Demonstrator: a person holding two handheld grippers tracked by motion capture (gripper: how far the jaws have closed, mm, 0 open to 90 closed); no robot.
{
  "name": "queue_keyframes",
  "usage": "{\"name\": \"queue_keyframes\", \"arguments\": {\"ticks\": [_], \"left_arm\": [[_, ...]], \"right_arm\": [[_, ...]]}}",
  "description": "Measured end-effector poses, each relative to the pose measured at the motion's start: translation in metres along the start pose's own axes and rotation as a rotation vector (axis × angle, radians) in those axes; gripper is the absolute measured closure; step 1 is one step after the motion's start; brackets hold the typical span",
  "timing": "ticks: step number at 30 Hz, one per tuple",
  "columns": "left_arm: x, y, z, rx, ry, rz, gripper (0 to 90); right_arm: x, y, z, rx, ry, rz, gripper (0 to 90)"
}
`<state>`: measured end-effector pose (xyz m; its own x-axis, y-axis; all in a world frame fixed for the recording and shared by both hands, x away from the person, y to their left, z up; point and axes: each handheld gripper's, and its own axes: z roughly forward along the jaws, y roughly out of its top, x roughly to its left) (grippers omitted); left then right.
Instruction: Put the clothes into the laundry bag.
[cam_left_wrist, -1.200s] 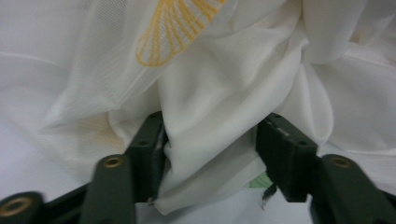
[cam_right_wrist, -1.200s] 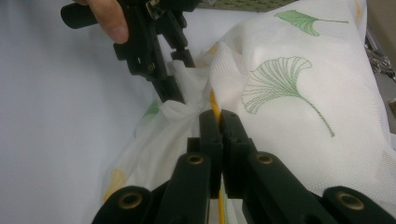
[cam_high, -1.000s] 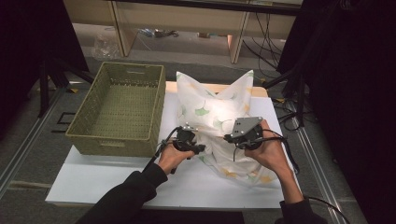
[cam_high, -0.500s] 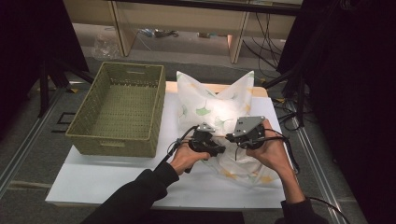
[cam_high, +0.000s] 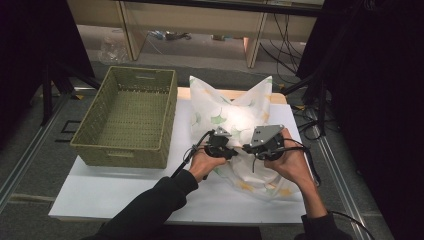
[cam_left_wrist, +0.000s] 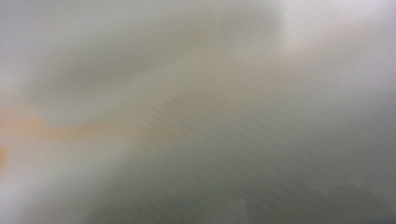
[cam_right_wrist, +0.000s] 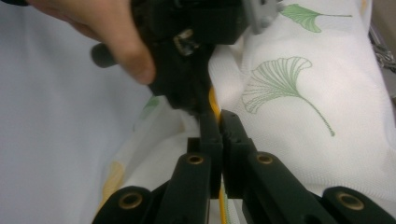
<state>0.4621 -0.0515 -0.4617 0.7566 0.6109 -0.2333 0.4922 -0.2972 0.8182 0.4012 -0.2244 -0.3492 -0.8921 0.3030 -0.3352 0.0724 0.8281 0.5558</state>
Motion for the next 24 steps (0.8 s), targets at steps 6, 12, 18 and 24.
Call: {"name": "queue_keyframes", "arguments": {"ticks": [6,12,18,24], "left_arm": [[0.011,0.019,0.008,-0.086,0.072,-0.012,87.9],[0.023,0.011,0.013,-0.040,0.053,-0.058,80.0],[0.017,0.003,-0.010,0.039,-0.023,-0.010,52.1],[0.008,-0.014,-0.011,0.109,0.015,0.045,24.9]], "right_arm": [[-0.002,-0.001,-0.002,-0.006,0.019,-0.015,90.0],[-0.002,-0.004,0.007,0.020,0.027,-0.017,90.0],[-0.004,-0.006,0.008,0.024,0.019,-0.008,90.0],[-0.004,-0.006,0.009,0.025,0.028,-0.005,89.9]]}}
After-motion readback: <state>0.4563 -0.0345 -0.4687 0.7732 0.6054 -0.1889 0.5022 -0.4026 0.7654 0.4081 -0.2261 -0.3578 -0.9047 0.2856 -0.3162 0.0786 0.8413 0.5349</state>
